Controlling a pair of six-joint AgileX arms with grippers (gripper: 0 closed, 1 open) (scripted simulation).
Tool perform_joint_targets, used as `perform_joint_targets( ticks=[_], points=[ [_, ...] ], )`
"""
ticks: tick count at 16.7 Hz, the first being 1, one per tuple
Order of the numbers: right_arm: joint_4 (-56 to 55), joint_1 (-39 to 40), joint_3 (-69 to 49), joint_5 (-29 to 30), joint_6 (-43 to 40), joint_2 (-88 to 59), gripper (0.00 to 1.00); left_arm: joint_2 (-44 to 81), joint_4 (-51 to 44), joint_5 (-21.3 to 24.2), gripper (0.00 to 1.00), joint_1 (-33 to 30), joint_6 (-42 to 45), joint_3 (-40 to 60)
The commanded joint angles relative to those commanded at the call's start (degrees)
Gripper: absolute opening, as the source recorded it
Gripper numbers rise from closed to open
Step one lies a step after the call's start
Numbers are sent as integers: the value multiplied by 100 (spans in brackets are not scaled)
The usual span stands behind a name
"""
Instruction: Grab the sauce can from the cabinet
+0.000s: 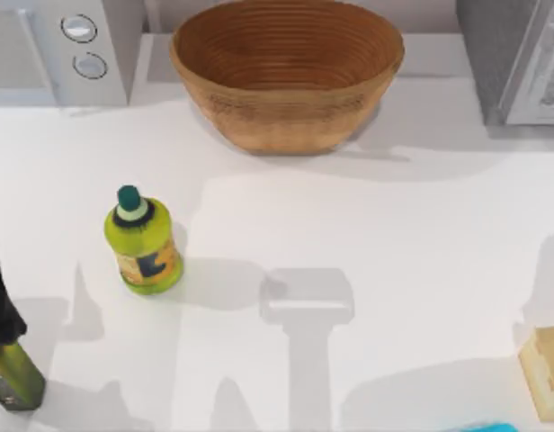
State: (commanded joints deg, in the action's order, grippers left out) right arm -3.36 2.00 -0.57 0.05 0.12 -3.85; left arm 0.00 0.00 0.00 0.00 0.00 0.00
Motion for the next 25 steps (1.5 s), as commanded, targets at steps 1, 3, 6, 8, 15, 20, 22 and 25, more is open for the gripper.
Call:
perform_joint_targets(
  ticks=[1,3,6,8,15,20,22,25],
  points=[
    [-231,117,-40,4,-1,-241,0,0,0,0,100,0,0,0],
    [-845,416,-148,15,-1,-908,0,0,0,0,100,0,0,0],
    [-2069,981,-372,40,1,-2339,0,0,0,0,100,0,0,0],
    [-3018,1409,-563,60,5,-3500,0,0,0,0,100,0,0,0],
    [-6498,2931,-1316,136,19,-7779,0,0,0,0,100,0,0,0],
    [-8383,3793,-1686,177,36,-10111,0,0,0,0,100,0,0,0],
    [-8877,4029,-1768,188,45,-10703,0,0,0,0,100,0,0,0],
    [-9283,4225,-1829,197,56,-11167,0,0,0,0,100,0,0,0]
  ],
)
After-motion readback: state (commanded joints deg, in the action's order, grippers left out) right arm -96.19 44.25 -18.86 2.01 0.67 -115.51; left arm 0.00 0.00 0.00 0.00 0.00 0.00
